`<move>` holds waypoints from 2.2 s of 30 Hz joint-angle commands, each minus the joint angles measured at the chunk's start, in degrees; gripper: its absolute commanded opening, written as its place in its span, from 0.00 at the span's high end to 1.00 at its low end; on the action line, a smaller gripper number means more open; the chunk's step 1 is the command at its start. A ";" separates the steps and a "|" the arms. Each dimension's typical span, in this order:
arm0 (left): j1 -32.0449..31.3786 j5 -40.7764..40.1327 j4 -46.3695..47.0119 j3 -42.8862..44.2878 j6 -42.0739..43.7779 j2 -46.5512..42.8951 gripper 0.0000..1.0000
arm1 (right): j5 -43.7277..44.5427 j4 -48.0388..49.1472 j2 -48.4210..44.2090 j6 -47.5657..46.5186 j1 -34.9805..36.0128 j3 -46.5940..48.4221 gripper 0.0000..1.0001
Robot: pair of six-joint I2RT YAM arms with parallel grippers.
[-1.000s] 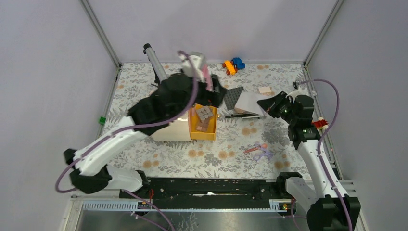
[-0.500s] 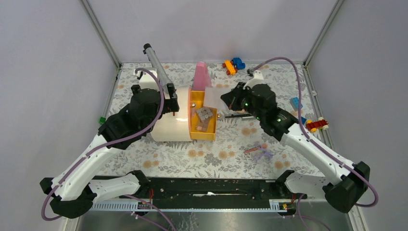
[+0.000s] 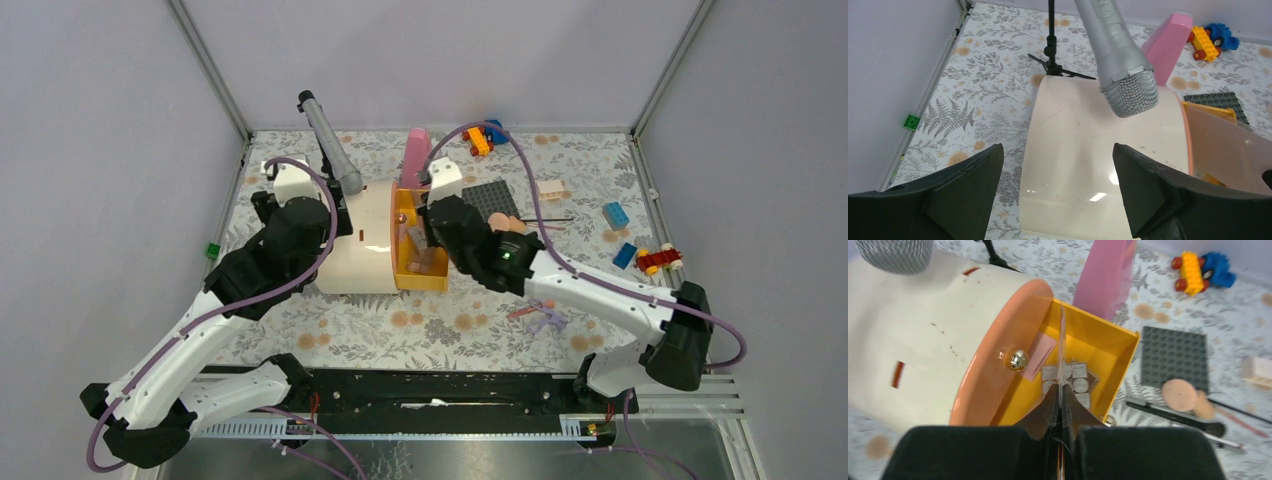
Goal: Organize the makeup
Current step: Place the makeup tool in the drawer.
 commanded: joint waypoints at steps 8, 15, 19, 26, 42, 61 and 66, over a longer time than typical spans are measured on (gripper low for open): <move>2.79 -3.98 4.88 -4.34 0.24 -3.08 0.09 | 18.26 10.56 6.08 -28.83 6.10 0.33 0.95; 4.29 -3.03 6.30 -6.33 1.03 -3.70 0.09 | 16.78 14.68 6.35 -33.48 6.34 -3.39 0.91; 4.86 -2.47 6.64 -6.80 1.16 -4.03 0.09 | 17.03 15.26 7.48 -36.47 6.37 -4.28 0.90; 5.31 -1.50 7.23 -7.06 1.16 -3.96 0.09 | 11.87 13.88 5.92 -34.83 6.46 -5.86 0.73; 5.71 0.41 6.37 -6.58 0.94 -3.83 0.08 | 4.48 12.37 -0.88 -26.87 6.46 -7.47 0.30; 5.75 4.14 5.19 -4.15 1.86 0.09 0.05 | 10.11 -16.63 -10.24 9.97 -4.60 -6.45 0.12; 5.80 5.10 4.32 -2.64 2.47 1.53 0.05 | 3.96 -21.89 -14.83 17.99 -16.37 -10.85 0.11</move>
